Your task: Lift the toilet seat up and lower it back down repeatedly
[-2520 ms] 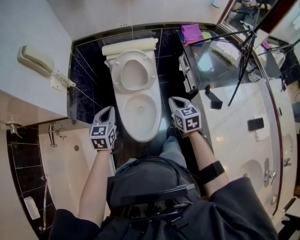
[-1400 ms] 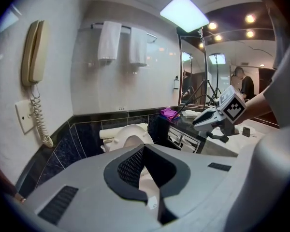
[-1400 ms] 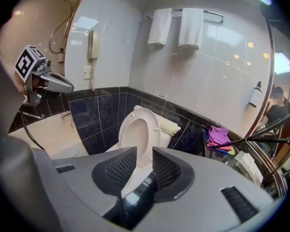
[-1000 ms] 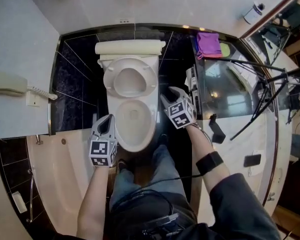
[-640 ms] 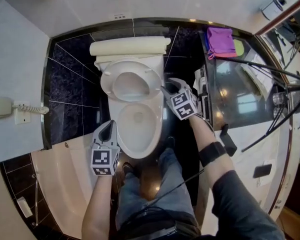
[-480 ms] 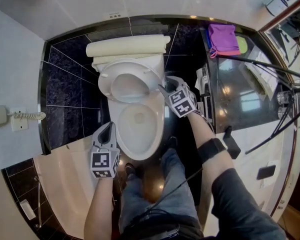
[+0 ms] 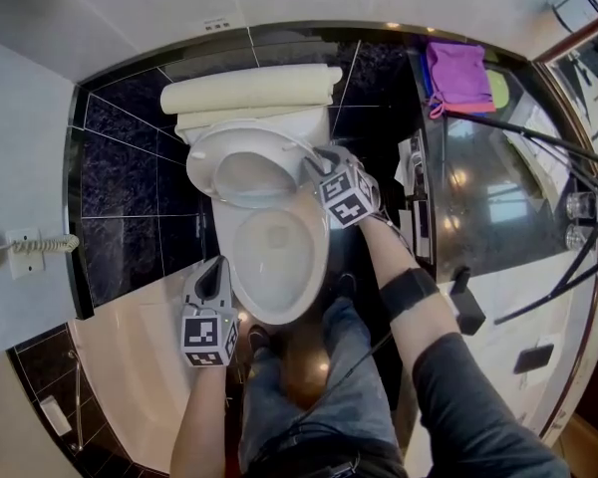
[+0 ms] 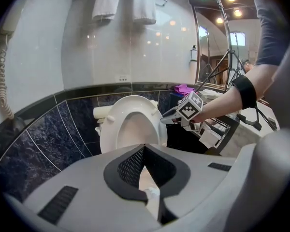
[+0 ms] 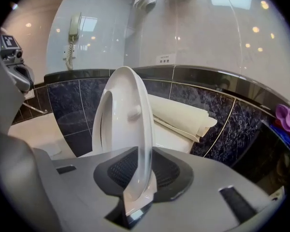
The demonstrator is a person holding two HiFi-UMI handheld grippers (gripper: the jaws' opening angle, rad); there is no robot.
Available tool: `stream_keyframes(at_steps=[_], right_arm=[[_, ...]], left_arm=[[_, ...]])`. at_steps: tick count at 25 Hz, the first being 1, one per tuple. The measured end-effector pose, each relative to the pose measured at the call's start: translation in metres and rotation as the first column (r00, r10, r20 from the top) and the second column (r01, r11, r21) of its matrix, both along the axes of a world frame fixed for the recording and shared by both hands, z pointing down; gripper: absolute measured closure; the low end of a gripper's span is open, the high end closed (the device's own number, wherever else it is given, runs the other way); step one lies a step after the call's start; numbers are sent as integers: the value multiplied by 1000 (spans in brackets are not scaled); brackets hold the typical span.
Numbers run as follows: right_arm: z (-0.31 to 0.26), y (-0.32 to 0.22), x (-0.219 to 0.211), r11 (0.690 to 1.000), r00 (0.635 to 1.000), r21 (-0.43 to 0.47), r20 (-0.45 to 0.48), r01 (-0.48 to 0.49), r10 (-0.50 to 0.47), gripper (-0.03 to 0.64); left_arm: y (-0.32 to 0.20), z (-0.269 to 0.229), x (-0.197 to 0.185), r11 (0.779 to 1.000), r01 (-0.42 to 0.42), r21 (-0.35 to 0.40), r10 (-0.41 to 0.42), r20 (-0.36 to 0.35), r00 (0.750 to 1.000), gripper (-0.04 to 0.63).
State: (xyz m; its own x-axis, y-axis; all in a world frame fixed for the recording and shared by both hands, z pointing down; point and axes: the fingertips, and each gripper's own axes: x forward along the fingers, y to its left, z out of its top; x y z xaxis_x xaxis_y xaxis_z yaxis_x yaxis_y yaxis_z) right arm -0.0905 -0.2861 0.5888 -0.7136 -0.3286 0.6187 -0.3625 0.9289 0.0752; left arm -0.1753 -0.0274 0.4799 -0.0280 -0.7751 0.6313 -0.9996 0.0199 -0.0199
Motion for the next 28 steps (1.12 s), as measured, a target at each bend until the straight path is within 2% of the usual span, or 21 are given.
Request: stream_keyframes(at_steps=[1, 8, 13, 22, 28], right_arm=[[2, -1, -1, 1000, 1000, 12, -8, 3, -3, 525], [5, 1, -1, 1000, 1000, 12, -14, -2, 3, 538], [-3, 12, 4, 999, 999, 44, -31, 22, -21, 538], [-3, 58, 21, 993, 997, 107, -57, 57, -51, 538], [-4, 96, 35, 983, 995, 168, -80, 72, -59, 538]], left_arm=[[0, 2, 0, 1000, 4, -3, -4, -4, 1000, 597], [8, 17, 4, 999, 12, -33, -13, -23, 1000, 597], [22, 34, 7, 998, 19, -67, -22, -38, 999, 597], [50, 68, 16, 992, 45, -118, -56, -92, 994, 597], [63, 85, 16, 991, 72, -116, -85, -118, 989, 597]])
